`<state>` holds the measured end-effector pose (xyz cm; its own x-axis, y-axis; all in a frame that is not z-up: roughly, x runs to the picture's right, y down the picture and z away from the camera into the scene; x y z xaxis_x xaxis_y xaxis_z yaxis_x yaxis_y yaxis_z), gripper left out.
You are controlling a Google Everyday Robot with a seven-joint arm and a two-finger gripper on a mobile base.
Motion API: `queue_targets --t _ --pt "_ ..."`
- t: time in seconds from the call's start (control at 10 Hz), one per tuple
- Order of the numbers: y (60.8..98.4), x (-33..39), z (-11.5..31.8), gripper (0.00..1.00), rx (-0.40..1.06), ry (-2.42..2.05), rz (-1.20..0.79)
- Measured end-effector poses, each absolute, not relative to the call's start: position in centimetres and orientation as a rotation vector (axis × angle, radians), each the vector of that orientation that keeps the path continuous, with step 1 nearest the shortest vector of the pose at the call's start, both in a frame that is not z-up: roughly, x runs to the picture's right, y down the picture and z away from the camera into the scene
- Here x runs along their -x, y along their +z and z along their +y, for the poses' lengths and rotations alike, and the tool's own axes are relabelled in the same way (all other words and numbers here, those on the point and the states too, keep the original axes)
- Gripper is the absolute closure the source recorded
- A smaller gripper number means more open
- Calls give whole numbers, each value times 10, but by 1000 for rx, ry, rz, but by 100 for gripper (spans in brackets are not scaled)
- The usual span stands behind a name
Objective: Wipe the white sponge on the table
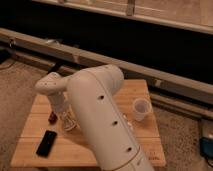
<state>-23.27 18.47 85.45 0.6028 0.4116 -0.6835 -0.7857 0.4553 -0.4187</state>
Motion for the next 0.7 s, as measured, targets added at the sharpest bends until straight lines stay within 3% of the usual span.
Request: queue_targets --t 0.7 --pt "844 236 199 83 815 756 539"
